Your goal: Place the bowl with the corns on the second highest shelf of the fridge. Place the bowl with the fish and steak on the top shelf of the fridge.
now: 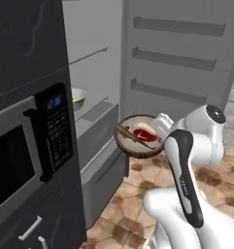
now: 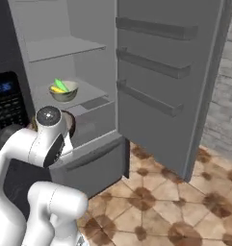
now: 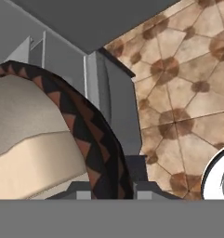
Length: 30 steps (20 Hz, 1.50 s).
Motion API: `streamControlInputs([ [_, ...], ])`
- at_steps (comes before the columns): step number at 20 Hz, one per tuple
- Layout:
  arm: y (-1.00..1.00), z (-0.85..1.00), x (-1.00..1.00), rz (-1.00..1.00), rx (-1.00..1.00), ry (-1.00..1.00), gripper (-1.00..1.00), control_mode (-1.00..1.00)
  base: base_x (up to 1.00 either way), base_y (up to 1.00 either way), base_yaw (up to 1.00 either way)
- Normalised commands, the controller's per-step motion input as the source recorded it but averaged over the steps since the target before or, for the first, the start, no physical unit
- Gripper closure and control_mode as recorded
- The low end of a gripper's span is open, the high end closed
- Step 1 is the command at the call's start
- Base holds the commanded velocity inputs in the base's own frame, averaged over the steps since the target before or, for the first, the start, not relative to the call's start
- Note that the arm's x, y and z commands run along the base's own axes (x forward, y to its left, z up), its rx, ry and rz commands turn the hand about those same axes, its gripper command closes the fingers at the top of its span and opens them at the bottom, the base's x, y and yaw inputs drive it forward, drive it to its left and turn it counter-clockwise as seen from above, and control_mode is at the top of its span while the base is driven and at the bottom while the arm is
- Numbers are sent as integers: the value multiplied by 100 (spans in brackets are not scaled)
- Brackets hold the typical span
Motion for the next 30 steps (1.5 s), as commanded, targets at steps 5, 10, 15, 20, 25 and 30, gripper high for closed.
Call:
streamControlInputs([
  [5, 0, 0, 0, 0, 0, 0, 100, 100, 86, -55, 71],
  [10, 0, 0, 0, 0, 0, 0, 100, 100, 97, -55, 54],
  [15, 0, 0, 0, 0, 0, 0, 100, 100, 93, -24, 25],
  [20, 0, 0, 0, 0, 0, 0, 100, 100, 90, 0, 2],
  [25, -10, 9, 1, 0, 2, 1, 100, -100, 40, 0, 0],
  [30, -45, 83, -19, -3, 11, -4, 100, -100, 0, 0, 0],
])
